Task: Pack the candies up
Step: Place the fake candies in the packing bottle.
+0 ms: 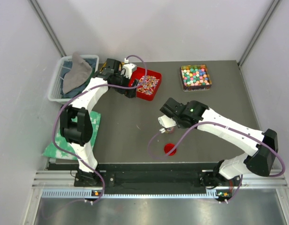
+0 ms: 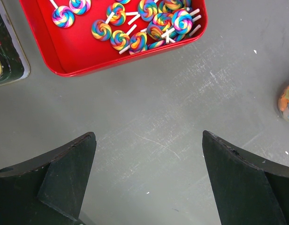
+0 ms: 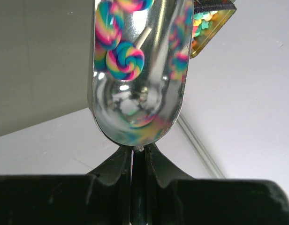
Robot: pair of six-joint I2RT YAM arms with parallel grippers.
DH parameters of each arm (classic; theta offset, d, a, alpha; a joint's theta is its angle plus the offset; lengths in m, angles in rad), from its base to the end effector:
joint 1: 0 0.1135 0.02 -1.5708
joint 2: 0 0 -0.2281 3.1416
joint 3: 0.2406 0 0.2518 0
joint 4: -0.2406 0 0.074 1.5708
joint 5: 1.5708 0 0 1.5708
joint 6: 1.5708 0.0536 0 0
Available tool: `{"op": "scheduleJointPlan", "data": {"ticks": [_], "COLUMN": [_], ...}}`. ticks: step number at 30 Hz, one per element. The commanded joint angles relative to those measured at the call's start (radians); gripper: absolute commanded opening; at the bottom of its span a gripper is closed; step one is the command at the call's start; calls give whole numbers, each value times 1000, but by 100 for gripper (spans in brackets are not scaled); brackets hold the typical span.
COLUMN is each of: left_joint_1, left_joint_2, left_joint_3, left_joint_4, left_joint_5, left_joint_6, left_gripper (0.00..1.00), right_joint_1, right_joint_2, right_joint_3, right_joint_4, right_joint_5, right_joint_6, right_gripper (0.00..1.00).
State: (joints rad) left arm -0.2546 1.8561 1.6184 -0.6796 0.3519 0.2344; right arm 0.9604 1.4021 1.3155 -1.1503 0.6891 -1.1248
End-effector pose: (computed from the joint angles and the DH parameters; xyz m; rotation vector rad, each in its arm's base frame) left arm 0.3937 -0.1215 0.2344 0.7386 2.3488 -0.4454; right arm 0.1817 0.2003 0.2680 -2.2489 1.5012 -1.0026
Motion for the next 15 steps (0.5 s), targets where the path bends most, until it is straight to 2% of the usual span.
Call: {"op": "scheduleJointPlan", "data": {"ticks": [1,15], "left_joint_1": [3,3], "left_joint_2": [-60,-57], "left_joint_3": [-2,8], "left_joint_4": [43,45], "left_joint_5": [29,32], "left_joint_6": [-3,-3], "left_gripper": [99,99], "right_joint_1": [12,12], "right_joint_2": [3,-8], "right_joint_3": [56,59], "right_joint_4": [-12,-22], "right_joint_5": [24,43], "right_joint_6": [-10,-26], "right_gripper": [0,0]}}
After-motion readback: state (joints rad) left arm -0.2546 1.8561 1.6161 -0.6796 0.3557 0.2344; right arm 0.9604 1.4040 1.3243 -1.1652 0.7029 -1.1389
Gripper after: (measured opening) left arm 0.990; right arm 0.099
